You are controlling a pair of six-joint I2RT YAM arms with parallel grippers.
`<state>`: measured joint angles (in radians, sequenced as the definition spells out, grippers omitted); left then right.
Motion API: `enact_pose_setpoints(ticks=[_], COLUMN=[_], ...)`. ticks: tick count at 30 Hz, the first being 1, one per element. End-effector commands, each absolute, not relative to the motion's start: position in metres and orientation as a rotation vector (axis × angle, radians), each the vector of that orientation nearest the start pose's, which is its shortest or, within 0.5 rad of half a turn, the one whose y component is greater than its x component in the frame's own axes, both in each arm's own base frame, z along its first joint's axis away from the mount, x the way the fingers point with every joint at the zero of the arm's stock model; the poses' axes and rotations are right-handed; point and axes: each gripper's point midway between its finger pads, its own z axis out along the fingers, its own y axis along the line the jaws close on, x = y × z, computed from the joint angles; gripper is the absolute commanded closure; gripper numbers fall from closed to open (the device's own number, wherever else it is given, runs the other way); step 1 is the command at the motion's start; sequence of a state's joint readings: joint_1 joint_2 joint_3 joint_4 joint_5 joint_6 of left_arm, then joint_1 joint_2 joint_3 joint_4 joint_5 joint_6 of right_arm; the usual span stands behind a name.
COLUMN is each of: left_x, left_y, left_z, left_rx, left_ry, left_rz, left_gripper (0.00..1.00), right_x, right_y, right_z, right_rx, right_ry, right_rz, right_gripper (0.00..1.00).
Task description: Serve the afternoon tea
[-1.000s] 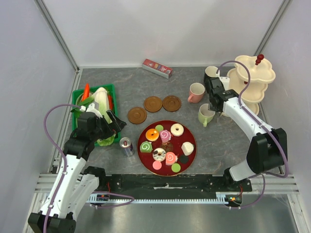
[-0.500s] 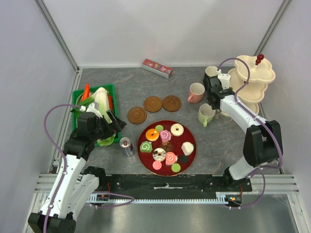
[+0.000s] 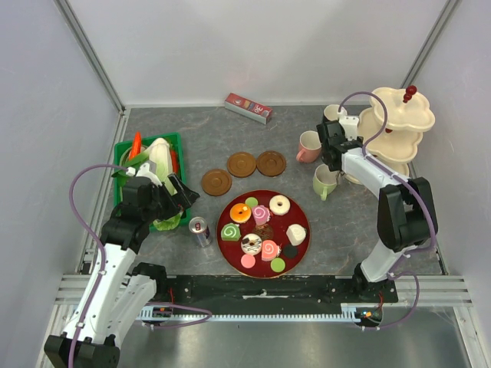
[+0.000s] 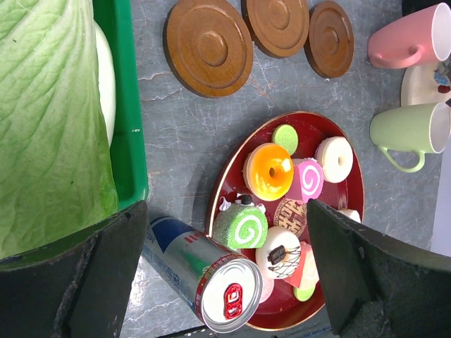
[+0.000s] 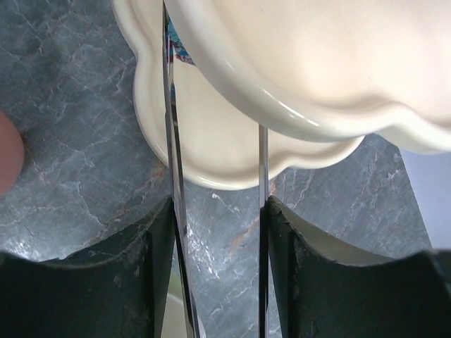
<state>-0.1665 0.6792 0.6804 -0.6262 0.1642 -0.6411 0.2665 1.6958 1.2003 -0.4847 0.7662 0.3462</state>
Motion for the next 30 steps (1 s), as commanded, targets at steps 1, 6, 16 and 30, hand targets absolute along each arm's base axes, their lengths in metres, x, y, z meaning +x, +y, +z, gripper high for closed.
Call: enact_pose_setpoints(ticks=[1,6,16,30], left_x=[0.231,0.231,0.231,0.231], left_y=[-0.092,-0.091,-0.090,-0.091], left_z=[0.179,0.178,0.177,0.177], left_rx=[-0.455,-0.463,-0.465,-0.464], left_ry=[2.175,2.185,2.192,2.196], left_rz=[-0.638,-0.629,-0.622,-0.626], left_gripper=[0.01,0.02,0.02,0.02], right_x=[0.412,0.416,0.420,0.418], right_y=[-0.018,-0.018,-0.025,-0.020], right_z=[0.123,0.113,0.106,0.121], right_rx=[0.415,0.420,0.444,0.448], right_ry=[2.182,2.209,2.210,2.191], right_rz=[-0.695,-0.659,-0.663,-0.596], right_gripper=[0.41,0.43,0.34,0.30])
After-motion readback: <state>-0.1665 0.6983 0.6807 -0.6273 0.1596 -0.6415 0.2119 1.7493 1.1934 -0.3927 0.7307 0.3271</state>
